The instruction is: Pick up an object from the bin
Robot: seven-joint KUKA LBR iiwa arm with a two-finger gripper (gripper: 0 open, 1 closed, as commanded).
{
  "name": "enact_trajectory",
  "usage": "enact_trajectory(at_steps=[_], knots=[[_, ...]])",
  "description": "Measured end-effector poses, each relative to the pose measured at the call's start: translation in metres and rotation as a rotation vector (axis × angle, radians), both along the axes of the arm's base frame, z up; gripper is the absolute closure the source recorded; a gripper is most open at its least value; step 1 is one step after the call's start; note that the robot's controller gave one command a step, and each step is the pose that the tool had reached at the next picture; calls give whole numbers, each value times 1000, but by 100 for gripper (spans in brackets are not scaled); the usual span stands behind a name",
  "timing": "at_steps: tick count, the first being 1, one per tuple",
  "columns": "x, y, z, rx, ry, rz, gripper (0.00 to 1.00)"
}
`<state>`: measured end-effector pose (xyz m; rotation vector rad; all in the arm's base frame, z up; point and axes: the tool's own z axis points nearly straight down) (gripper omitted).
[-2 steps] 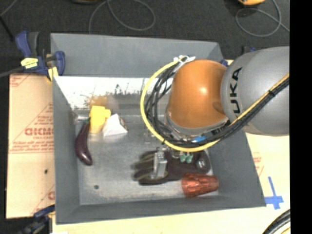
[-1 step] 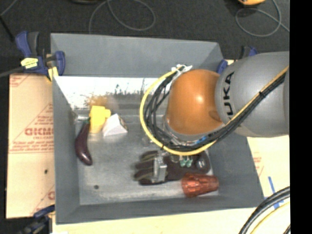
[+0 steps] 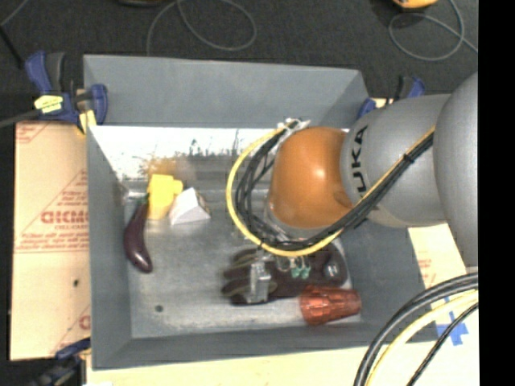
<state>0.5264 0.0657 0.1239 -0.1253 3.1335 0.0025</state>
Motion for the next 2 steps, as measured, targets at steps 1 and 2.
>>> enact_trajectory(at_steps=[1,2], knots=[[2,-4,-15,1,0,-20,0],[-27,-28,-5,-1,4,17,0]])
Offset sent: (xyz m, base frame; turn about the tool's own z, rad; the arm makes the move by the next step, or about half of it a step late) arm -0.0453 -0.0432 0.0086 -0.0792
